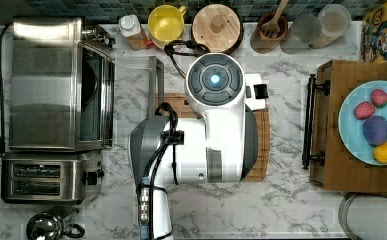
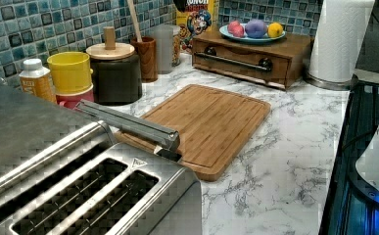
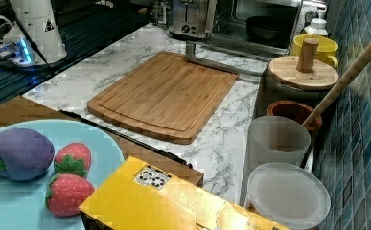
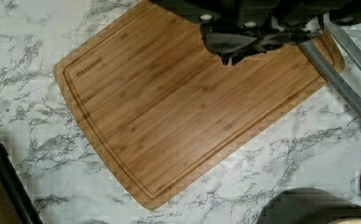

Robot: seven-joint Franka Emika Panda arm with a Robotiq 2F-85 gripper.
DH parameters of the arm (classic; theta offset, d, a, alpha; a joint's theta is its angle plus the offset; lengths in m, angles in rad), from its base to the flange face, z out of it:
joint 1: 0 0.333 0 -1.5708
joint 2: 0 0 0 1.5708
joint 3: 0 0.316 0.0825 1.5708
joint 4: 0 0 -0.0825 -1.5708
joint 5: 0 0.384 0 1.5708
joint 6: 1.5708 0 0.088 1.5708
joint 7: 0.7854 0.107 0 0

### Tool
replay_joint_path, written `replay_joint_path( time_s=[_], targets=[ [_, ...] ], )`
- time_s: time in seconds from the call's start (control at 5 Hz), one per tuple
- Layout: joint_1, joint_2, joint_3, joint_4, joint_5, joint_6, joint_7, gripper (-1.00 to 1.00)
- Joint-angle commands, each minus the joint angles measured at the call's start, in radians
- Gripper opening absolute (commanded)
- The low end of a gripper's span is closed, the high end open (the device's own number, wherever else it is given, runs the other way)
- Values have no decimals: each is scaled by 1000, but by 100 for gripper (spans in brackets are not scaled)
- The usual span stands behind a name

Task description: Close the oven.

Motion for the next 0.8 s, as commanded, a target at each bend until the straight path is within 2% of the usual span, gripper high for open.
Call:
replay_joint_path(
  time_s=[0.2, 0.4, 0.6, 0.8],
  targets=[
    [0, -1, 0, 0, -1, 4, -14, -100],
    [-29, 41, -26, 28, 152, -19, -320, -100],
    [-61, 60, -37, -15, 271, 28, -534, -100],
    [-1, 44, -123, -109, 357, 144, -648, -100]
  ],
)
